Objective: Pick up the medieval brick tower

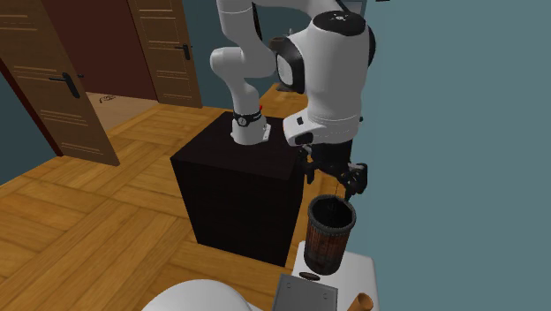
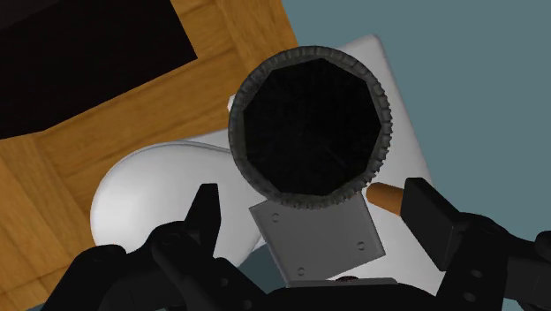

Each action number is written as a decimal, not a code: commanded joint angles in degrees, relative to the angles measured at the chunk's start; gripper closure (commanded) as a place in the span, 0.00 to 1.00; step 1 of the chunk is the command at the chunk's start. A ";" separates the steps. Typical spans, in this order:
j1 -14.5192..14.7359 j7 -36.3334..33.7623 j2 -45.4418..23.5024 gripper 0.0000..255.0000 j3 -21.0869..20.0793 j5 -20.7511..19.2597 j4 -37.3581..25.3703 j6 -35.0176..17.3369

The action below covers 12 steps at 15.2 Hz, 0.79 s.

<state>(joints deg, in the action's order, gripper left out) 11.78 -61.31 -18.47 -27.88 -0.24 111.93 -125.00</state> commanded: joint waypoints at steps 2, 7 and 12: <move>1.19 -1.88 -2.99 0.00 0.43 -1.11 -2.06 -0.64; 1.72 -2.24 -5.35 0.00 1.06 -2.21 -1.13 -3.75; 1.94 -2.41 -6.15 1.00 1.27 -2.58 -0.99 -4.65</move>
<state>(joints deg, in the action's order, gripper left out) 13.69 -63.70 -24.57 -26.62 -2.80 110.95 -129.59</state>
